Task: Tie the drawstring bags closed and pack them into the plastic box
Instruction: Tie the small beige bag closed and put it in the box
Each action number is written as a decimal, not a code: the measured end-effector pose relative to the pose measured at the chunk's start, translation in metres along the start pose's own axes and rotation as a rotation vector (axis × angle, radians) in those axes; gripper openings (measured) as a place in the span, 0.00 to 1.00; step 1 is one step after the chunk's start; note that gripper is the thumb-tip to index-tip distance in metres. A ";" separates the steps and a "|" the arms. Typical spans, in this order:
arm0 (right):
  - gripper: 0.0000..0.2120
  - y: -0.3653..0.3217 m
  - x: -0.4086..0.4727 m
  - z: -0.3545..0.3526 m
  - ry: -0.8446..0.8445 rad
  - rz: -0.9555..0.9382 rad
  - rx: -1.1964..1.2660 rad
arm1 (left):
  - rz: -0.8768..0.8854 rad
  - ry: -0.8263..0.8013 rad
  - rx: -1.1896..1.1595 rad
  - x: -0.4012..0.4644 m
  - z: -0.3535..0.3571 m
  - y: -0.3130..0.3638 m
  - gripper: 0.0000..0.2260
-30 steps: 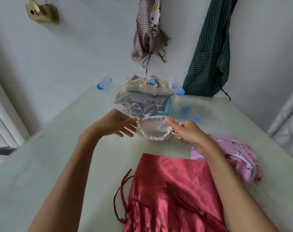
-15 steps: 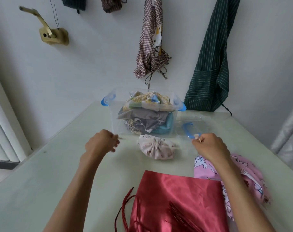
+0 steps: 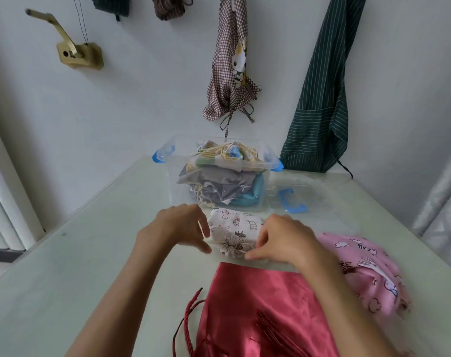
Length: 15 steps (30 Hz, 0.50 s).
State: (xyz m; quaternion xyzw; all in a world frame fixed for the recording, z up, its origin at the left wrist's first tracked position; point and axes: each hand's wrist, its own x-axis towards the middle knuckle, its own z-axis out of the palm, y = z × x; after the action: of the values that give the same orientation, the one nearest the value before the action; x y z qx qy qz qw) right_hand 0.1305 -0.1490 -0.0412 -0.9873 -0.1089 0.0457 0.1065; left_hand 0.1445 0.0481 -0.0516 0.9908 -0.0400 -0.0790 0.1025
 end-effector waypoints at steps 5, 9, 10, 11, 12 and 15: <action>0.12 -0.009 0.009 0.022 0.078 -0.036 -0.029 | 0.030 0.050 0.062 0.012 0.021 0.003 0.09; 0.09 0.005 0.010 0.011 0.011 -0.134 0.236 | 0.109 0.067 -0.146 0.011 0.011 -0.003 0.08; 0.09 0.007 0.009 0.007 -0.011 -0.174 0.351 | 0.129 0.086 -0.220 0.010 0.008 -0.004 0.06; 0.09 0.008 0.009 0.003 -0.024 -0.211 0.488 | 0.145 0.119 -0.291 0.009 0.005 -0.004 0.06; 0.09 0.009 0.009 0.000 -0.021 -0.236 0.620 | 0.158 0.160 -0.355 0.009 0.003 -0.005 0.06; 0.09 0.014 0.014 -0.002 0.139 -0.213 0.710 | 0.131 0.317 -0.496 0.012 0.003 -0.003 0.06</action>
State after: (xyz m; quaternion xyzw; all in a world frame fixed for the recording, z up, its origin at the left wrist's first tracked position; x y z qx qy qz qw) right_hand 0.1472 -0.1601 -0.0431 -0.8728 -0.1810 0.0022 0.4532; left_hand 0.1565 0.0496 -0.0569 0.9309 -0.0666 0.0759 0.3510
